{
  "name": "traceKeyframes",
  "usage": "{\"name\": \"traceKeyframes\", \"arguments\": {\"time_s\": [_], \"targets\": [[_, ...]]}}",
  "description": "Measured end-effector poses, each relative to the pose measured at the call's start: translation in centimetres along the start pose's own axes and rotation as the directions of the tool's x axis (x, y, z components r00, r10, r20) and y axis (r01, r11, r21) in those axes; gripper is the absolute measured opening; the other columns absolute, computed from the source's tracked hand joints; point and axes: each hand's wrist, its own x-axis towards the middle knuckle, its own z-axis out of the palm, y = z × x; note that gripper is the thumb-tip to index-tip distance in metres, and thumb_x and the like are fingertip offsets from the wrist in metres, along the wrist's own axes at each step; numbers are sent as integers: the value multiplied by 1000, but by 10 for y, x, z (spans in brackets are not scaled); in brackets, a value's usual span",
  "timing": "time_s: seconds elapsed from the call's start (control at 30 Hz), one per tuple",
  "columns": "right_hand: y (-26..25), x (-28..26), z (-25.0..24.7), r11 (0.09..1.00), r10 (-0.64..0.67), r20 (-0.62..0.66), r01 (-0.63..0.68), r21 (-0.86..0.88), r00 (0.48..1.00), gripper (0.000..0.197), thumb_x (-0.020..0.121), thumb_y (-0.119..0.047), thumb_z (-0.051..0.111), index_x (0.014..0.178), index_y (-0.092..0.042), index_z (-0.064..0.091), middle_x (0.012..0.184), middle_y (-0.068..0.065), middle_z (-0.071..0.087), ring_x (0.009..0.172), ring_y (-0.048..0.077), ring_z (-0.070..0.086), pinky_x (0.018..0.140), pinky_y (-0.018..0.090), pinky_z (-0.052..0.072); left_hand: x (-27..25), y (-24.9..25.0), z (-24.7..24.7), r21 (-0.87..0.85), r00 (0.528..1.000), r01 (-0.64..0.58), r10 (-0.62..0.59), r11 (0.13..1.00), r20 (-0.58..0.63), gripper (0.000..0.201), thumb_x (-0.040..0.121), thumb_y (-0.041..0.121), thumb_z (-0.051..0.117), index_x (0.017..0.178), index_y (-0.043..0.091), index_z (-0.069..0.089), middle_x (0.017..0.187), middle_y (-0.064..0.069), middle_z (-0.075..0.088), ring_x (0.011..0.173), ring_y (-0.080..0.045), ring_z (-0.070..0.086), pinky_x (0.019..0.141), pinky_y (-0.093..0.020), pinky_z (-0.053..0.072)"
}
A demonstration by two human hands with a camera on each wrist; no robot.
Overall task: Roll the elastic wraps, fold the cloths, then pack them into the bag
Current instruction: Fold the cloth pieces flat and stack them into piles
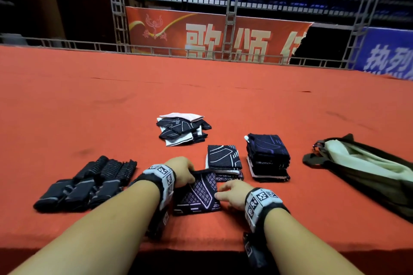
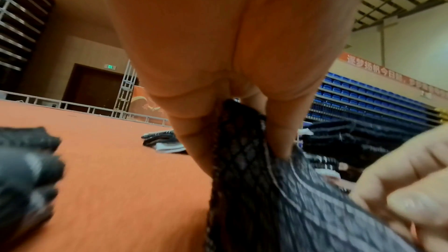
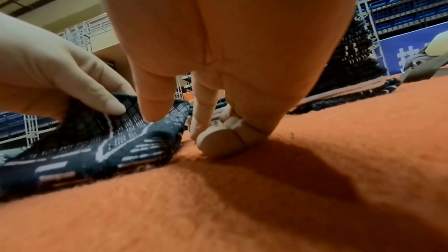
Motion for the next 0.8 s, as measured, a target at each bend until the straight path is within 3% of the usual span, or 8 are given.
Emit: {"name": "traceKeyframes", "arguments": {"time_s": [0.1, 0.2, 0.3, 0.4, 0.57, 0.67, 0.73, 0.8], "targets": [[-6, -6, -4, 998, 6, 33, -8, 64, 999, 24, 88, -40, 72, 84, -18, 65, 59, -8, 58, 49, 9, 51, 54, 20, 44, -3, 2, -26, -217, 995, -73, 85, 973, 46, 10, 86, 25, 77, 96, 23, 76, 89, 6, 73, 85, -13, 67, 84, -31, 57], [-13, -10, -11, 941, 5, 152, -56, 334, 988, 18, 94, -31, 68, 103, -15, 65, 82, 1, 66, 50, 10, 51, 56, 24, 48, -5, 8, -46, -476, 975, -88, 173, 875, 138, 10, 87, 13, 76, 87, 22, 72, 80, 0, 69, 70, -14, 64, 67, -30, 54], [-19, -15, -24, 769, -49, 169, -71, 636, 984, 19, 94, -19, 67, 110, -10, 65, 85, 8, 72, 56, 21, 64, 57, 30, 52, -2, 15, -59, -653, 969, -89, 217, 752, 119, 14, 89, 5, 72, 87, 18, 68, 77, -2, 68, 66, -16, 65, 60, -27, 51], [-30, -10, -47, 604, -32, 32, -6, 797, 999, 21, 94, -15, 67, 114, -10, 62, 104, 13, 75, 82, 35, 74, 63, 38, 59, 9, 22, -63, -790, 988, -103, 153, 605, -11, 15, 92, 2, 68, 88, 15, 64, 79, -5, 68, 67, -19, 65, 61, -29, 55], [-48, 17, -80, 413, 66, -312, 259, 873, 948, 41, 91, 2, 64, 127, -14, 52, 106, 13, 70, 70, 26, 70, 53, 35, 57, 36, 38, -52, -934, 988, -115, -58, 339, -143, 14, 99, 6, 61, 89, 11, 53, 84, -14, 67, 66, -21, 69, 64, -45, 63], [-52, 38, -93, 495, 25, -387, 325, 806, 922, 63, 89, 6, 60, 143, -21, 43, 106, 12, 67, 74, 26, 66, 50, 33, 56, 50, 49, -41, -963, 988, -76, -112, 257, -107, 16, 102, 9, 55, 87, 11, 51, 82, -13, 67, 66, -22, 70, 61, -48, 63], [-53, 53, -94, 625, 10, -425, 326, 710, 905, 62, 88, 3, 61, 144, -21, 47, 114, 7, 70, 83, 23, 70, 64, 37, 60, 59, 54, -32, -962, 994, -22, -97, 273, -50, 16, 104, 11, 52, 88, 12, 51, 77, -12, 70, 63, -24, 70, 61, -47, 62], [-52, 62, -92, 771, -23, -453, 305, 559, 891, 58, 89, 0, 61, 144, -18, 51, 125, 4, 67, 94, 14, 68, 77, 27, 56, 67, 55, -23, -937, 996, 39, -89, 346, 8, 18, 105, 15, 50, 87, 15, 49, 71, -10, 69, 56, -25, 69, 52, -39, 60]]}}
